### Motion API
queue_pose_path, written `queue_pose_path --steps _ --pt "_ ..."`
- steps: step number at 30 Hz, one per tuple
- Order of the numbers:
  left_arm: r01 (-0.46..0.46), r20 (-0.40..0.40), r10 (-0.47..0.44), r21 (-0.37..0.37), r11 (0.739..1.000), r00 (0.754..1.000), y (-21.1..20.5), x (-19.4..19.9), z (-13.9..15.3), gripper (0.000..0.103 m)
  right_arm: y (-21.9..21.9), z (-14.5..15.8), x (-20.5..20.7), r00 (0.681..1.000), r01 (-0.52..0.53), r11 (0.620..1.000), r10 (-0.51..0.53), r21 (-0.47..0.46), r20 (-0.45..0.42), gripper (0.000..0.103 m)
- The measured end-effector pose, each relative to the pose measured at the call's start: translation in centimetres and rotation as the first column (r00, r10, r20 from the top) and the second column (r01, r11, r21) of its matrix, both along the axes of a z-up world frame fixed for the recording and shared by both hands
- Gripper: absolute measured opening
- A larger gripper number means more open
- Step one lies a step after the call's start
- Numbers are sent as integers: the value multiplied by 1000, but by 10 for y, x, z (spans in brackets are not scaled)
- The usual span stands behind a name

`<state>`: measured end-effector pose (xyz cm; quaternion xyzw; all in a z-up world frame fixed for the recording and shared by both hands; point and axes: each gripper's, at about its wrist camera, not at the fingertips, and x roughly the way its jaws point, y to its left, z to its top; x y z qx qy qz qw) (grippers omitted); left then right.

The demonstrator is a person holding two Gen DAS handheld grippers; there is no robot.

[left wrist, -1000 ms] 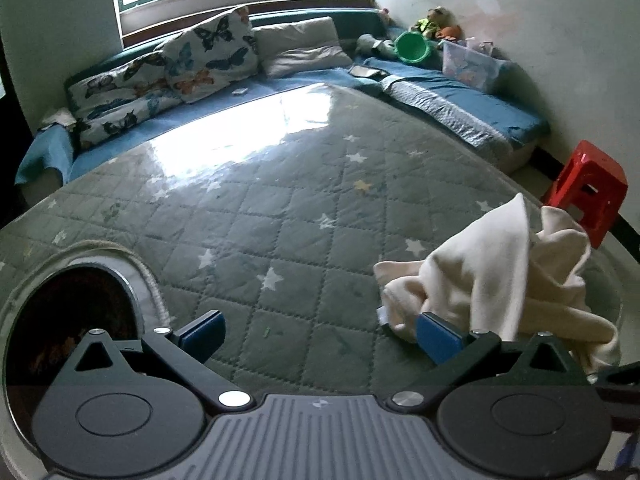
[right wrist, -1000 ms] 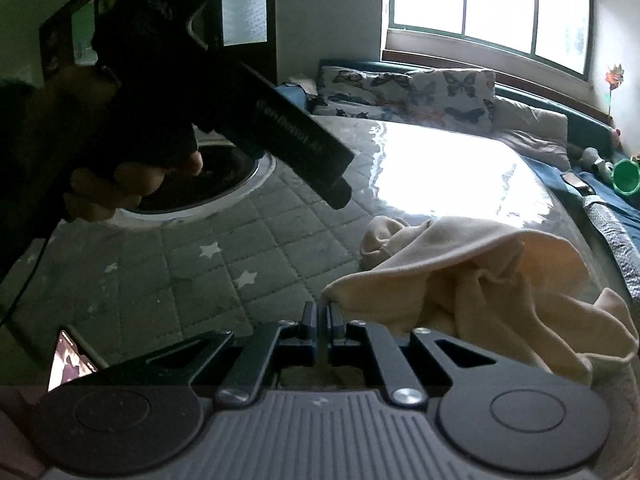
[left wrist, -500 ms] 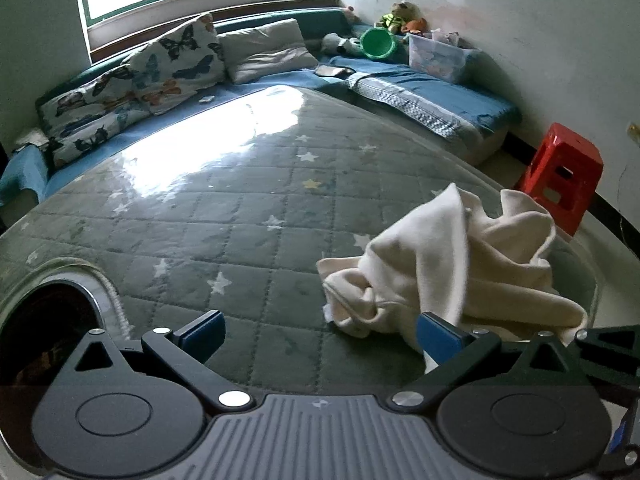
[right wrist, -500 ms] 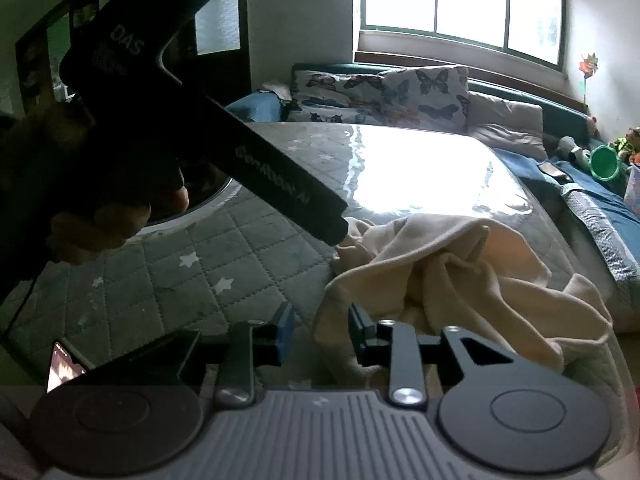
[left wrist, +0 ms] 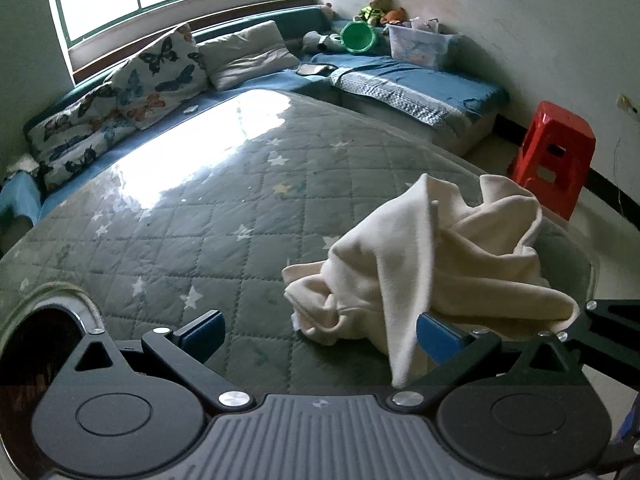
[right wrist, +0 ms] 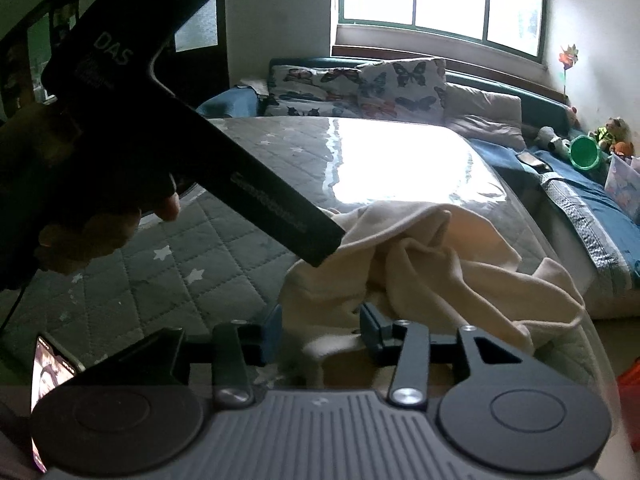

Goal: Fold clothes

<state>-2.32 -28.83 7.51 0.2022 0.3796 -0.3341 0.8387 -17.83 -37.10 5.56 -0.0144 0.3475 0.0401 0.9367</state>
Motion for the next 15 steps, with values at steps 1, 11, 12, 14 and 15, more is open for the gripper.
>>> queue_pose_path --steps 1,11,12,14,15 --pt "4 6 -4 7 1000 1000 -3 -1 -1 103 -1 0 0 1000 2 1000 -2 1 -1 44" --pt "5 39 -7 51 999 999 -26 7 -15 89 -11 0 -4 1000 31 1000 -30 4 -5 47" --pt "7 39 -9 51 999 999 -26 8 -16 84 -12 0 -5 999 35 999 -35 5 -6 47" --pt "9 38 -11 50 999 999 -26 11 -19 77 -15 -1 -5 999 43 999 -43 7 -10 47" --pt "10 36 -12 50 999 999 -26 12 -20 69 -16 -1 -6 999 47 999 -47 7 -9 47"
